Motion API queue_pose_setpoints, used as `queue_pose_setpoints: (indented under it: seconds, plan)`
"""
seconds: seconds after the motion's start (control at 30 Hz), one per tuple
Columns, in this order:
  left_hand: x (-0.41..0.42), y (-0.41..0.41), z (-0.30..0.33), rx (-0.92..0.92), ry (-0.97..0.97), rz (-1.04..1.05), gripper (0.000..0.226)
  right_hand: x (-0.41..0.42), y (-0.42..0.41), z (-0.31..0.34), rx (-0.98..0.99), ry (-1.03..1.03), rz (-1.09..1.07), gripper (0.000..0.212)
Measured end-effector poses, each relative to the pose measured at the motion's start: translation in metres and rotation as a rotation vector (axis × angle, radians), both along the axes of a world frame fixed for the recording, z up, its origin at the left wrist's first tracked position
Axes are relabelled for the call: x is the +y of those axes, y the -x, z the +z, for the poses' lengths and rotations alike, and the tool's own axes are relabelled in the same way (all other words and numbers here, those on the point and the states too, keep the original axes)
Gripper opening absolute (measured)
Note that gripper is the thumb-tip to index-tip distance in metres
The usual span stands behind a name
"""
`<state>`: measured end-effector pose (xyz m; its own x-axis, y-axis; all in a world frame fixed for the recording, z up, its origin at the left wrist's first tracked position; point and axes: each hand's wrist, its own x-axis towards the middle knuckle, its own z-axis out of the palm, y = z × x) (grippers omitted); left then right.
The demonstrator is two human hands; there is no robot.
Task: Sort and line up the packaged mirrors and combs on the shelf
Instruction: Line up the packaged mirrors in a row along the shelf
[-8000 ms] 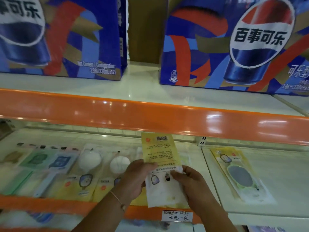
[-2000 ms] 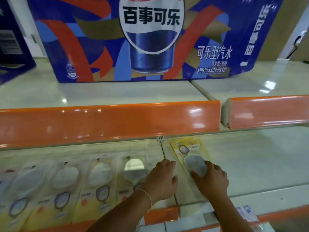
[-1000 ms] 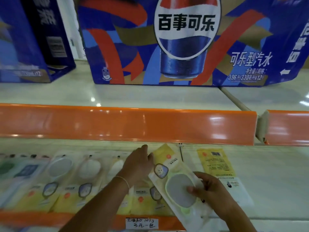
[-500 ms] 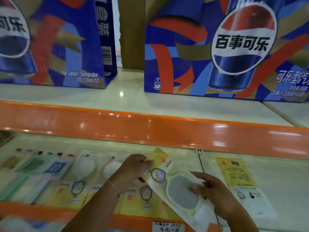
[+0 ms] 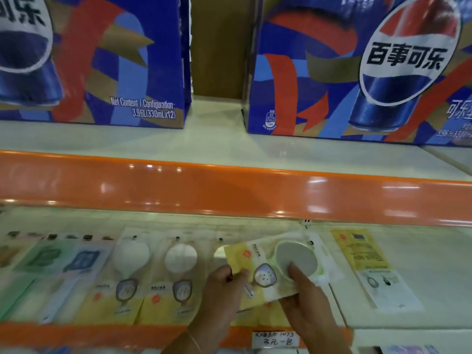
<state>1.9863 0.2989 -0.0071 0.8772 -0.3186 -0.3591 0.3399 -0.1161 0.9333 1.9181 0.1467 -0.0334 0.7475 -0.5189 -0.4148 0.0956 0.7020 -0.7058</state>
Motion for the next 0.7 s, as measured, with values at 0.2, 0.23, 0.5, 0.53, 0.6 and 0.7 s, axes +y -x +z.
queue_pose_setpoints:
  seconds: [0.2, 0.23, 0.5, 0.53, 0.6, 0.7]
  plan:
    - [0.008, 0.011, 0.0, 0.163, 0.235, -0.194, 0.019, -0.008, -0.005, 0.002, 0.046, 0.065, 0.009, 0.039]
    - [0.008, 0.012, -0.002, 0.148, 0.267, -0.222, 0.022, -0.01, -0.005, 0.001, 0.065, 0.066, 0.024, 0.038]
    - [0.01, 0.01, -0.004, 0.025, 0.284, -0.414, 0.025, -0.026, -0.01, 0.004, 0.08, 0.053, 0.091, 0.039]
    - [0.009, 0.011, -0.006, 0.008, 0.242, -0.403, 0.026, -0.027, -0.012, 0.005, 0.084, 0.055, 0.1, 0.037]
    - [0.005, 0.013, -0.008, -0.008, 0.171, -0.373, 0.026, -0.031, -0.014, 0.006, 0.099, 0.07, 0.125, 0.034]
    - [0.003, 0.015, -0.008, 0.018, 0.12, -0.351, 0.026, -0.037, -0.016, 0.006, 0.128, 0.112, 0.158, 0.036]
